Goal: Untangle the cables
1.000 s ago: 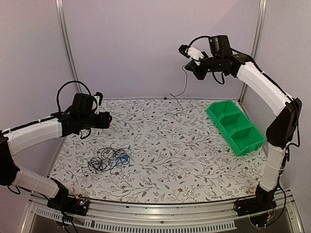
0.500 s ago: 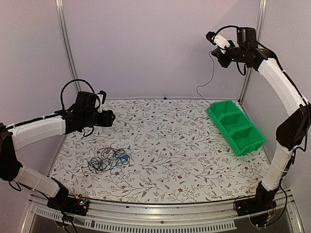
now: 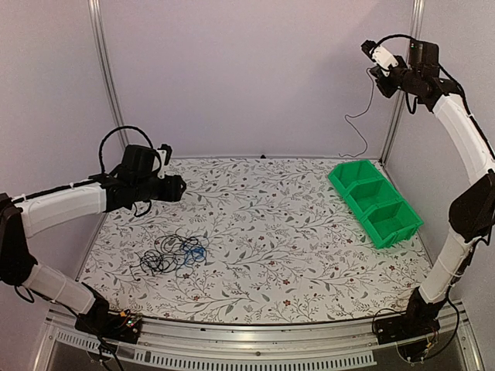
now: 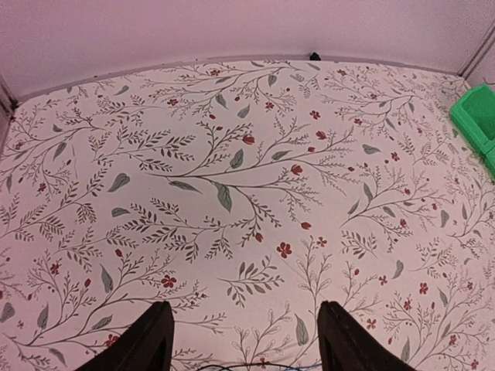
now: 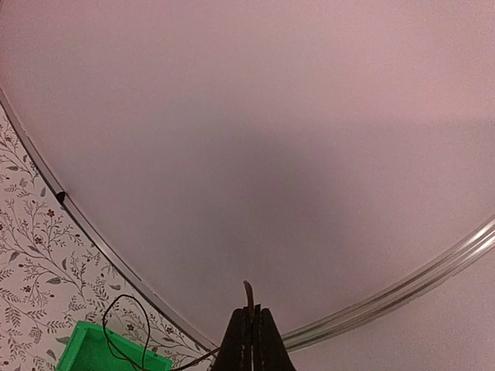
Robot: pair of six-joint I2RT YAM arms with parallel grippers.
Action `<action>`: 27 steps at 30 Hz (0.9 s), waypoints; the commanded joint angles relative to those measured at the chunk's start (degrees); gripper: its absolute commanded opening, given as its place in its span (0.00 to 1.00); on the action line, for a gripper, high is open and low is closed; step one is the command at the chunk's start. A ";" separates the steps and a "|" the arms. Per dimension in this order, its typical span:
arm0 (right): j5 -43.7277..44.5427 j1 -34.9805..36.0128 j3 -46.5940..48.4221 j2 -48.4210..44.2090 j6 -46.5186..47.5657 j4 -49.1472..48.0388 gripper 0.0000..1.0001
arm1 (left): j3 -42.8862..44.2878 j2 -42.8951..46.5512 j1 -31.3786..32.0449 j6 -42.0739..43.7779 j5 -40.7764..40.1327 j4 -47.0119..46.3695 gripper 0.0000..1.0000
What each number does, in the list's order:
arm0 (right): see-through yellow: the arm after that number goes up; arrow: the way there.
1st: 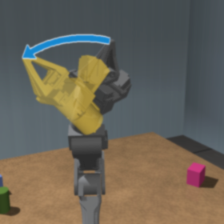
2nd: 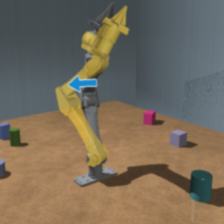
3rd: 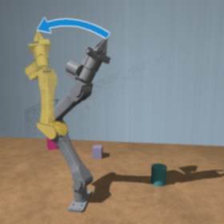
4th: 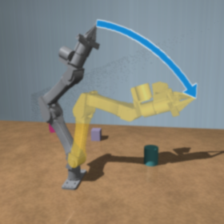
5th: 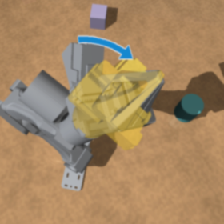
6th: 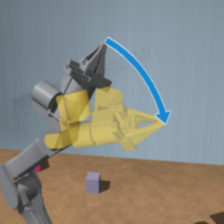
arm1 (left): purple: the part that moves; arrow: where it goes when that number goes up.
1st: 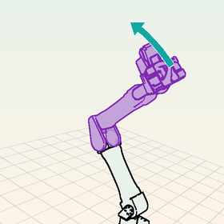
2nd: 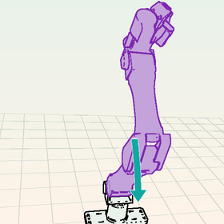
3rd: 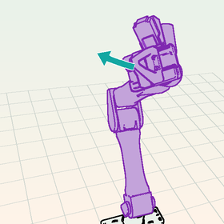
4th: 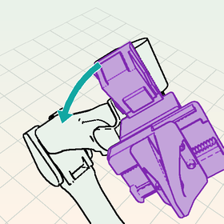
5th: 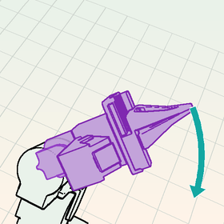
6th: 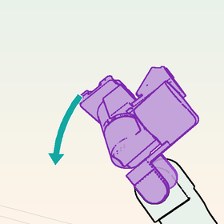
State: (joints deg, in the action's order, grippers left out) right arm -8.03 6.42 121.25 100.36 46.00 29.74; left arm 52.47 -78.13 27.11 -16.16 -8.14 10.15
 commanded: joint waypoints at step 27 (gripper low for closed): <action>-4.37 -5.45 -9.47 0.01 -5.48 -7.59 0.00 | -0.71 -2.24 0.33 -1.43 1.40 -0.29 0.64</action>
State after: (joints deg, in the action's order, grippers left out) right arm -10.48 1.10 107.68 100.62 42.61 23.94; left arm 52.34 -79.77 27.11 -17.17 -7.05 10.22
